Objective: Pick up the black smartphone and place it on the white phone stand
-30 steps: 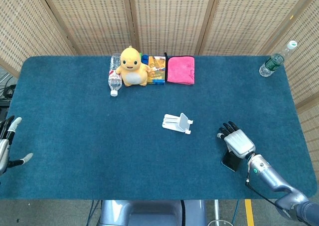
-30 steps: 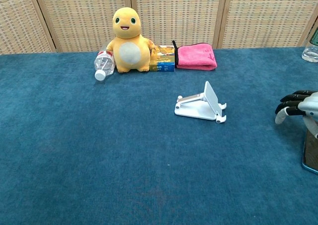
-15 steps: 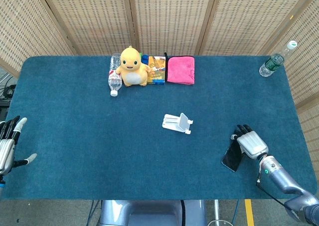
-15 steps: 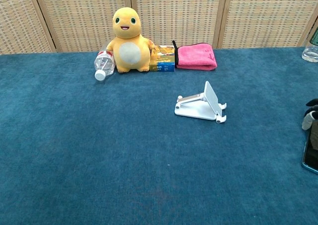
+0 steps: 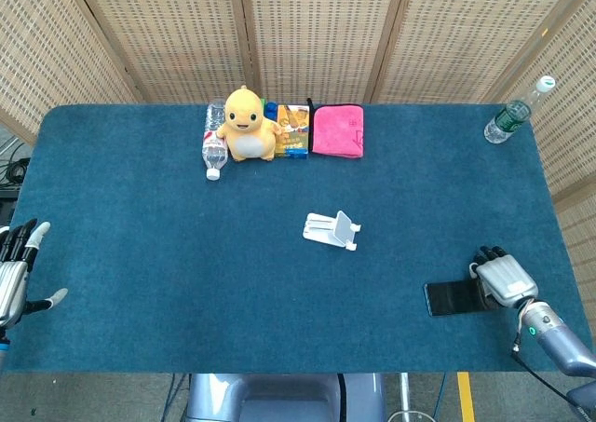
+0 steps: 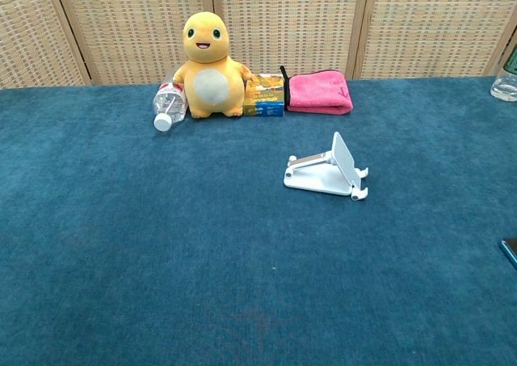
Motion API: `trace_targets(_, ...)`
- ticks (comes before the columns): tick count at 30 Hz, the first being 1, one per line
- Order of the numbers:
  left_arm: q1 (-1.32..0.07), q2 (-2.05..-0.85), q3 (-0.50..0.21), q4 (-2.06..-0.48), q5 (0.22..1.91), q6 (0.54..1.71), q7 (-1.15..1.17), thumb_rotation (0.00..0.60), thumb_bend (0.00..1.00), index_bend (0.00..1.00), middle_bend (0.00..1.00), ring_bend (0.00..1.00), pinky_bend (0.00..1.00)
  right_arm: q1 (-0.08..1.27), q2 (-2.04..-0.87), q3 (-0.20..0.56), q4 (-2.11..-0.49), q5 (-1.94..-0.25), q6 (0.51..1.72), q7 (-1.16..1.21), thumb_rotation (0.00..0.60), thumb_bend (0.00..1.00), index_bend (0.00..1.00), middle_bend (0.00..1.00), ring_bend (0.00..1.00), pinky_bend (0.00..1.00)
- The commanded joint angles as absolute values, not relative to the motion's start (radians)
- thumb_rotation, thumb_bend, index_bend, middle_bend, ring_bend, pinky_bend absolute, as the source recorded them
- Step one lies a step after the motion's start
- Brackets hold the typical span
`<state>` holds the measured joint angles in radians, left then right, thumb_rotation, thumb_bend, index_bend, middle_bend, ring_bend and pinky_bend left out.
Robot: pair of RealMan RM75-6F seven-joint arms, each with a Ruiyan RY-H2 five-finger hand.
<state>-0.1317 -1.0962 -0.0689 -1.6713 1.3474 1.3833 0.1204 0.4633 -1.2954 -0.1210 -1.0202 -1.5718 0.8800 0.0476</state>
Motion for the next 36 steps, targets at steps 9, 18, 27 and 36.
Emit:
trace_targets(9,-0.130,-1.099,-0.066,-1.666,1.352,1.385,0.114,0.600,0.00,0.00,0.00,0.00,0.00,0.412,-1.224,-0.108,-1.147,-1.633,1.096,0.095,0.600,0.05,0.07,0.00,0.00,0.15)
trace_targets(18,-0.129,-1.095,-0.062,-1.664,1.358,1.384,0.106,0.600,0.00,0.00,0.00,0.00,0.00,0.393,-1.253,-0.124,-1.148,-1.682,1.172,0.217,0.600,0.00,0.05,0.08,0.03,0.17)
trace_targets(27,-0.129,-1.087,-0.067,-1.683,1.356,1.389,0.110,0.600,0.00,0.00,0.00,0.00,0.00,0.389,-1.288,-0.137,-1.173,-1.677,1.140,0.231,0.600,0.00,0.13,0.18,0.12,0.25)
trace_targets(36,-0.130,-1.082,-0.069,-1.702,1.353,1.390,0.117,0.600,0.00,0.00,0.00,0.00,0.00,0.388,-1.327,-0.125,-1.179,-1.639,1.098,0.183,0.600,0.00,0.17,0.21,0.15,0.27)
